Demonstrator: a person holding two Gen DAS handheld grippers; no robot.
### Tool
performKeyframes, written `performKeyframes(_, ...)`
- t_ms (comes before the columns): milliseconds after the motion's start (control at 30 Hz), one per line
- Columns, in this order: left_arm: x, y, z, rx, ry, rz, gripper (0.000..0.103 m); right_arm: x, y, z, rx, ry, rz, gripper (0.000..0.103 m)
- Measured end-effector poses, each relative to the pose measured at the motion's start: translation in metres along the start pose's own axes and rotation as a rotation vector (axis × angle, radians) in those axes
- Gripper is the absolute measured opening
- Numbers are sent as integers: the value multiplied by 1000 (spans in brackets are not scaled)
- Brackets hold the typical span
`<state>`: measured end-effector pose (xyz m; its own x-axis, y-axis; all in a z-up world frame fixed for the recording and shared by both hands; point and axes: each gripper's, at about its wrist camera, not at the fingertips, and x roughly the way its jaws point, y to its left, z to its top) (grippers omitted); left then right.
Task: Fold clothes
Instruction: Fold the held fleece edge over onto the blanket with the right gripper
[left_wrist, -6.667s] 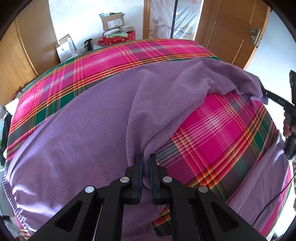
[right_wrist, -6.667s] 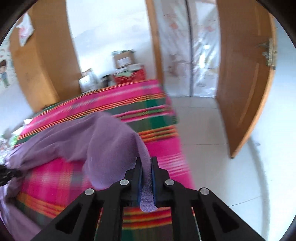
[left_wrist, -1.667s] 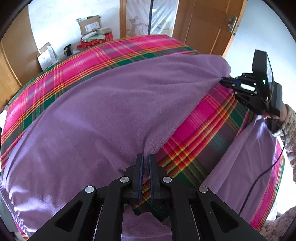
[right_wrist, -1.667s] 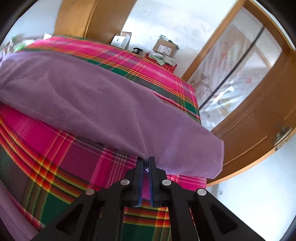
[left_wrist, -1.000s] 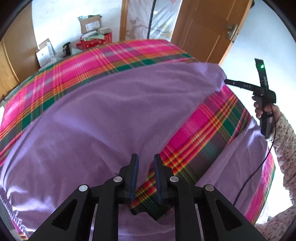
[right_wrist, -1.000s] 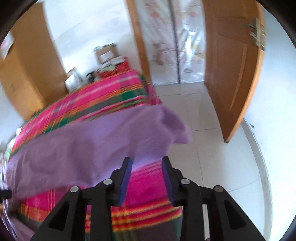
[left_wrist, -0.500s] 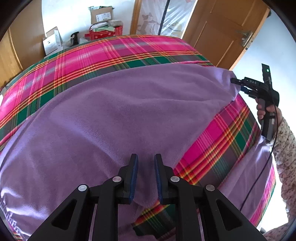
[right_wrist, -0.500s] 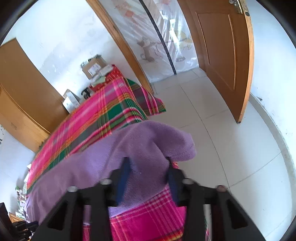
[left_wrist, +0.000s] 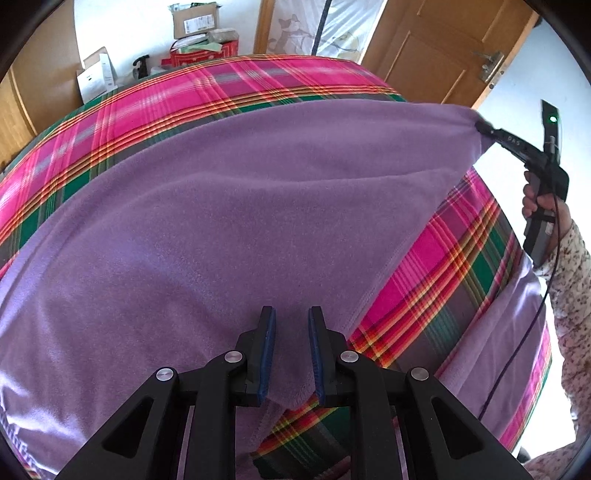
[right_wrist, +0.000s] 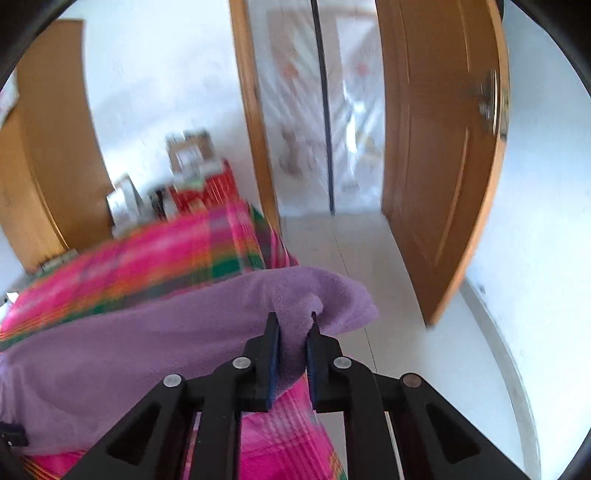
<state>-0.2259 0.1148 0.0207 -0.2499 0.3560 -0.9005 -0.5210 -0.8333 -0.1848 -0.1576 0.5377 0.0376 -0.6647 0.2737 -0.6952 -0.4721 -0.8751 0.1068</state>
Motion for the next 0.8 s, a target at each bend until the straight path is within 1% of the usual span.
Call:
performKeyframes(67, 1, -1, -1, 1, 2, -1, 19, 10, -15, -5, 77, 46, -23, 17)
performKeyframes(200, 1, 0, -3, 0, 2, -2, 19, 19, -45, -11, 221, 81, -49, 17)
performKeyframes(233, 0, 0, -2, 2, 2, -1, 19, 20, -52, -12, 254, 88, -52, 17)
performKeyframes(300, 0, 0, -2, 0, 2, -2, 19, 21, -62, -12, 300, 83, -25, 17)
performKeyframes(400, 0, 0, -2, -2, 0, -1, 19, 22, -75, -13, 384, 86, 45, 18)
performKeyframes(433, 1, 0, -2, -3, 0, -1, 19, 24, -78, -16, 418, 93, 84, 20)
performKeyframes(500, 2, 1, 0, -4, 0, -2, 19, 28, -84, -22, 476, 123, 165, 34)
performKeyframes(533, 2, 1, 0, -5, 0, -2, 19, 33, -87, -28, 520, 156, 206, 36)
performKeyframes(567, 2, 1, 0, -5, 0, -1, 19, 37, -91, -34, 565, 186, 241, 37)
performKeyframes(633, 3, 1, -1, -4, 0, 2, 19, 41, -97, -46, 657, 215, 287, 39)
performKeyframes(733, 3, 1, -1, -3, -1, 4, 19, 41, -100, -55, 714, 213, 334, 39)
performKeyframes(800, 3, 1, -1, -2, -1, 6, 19, 40, -98, -56, 720, 205, 366, 39)
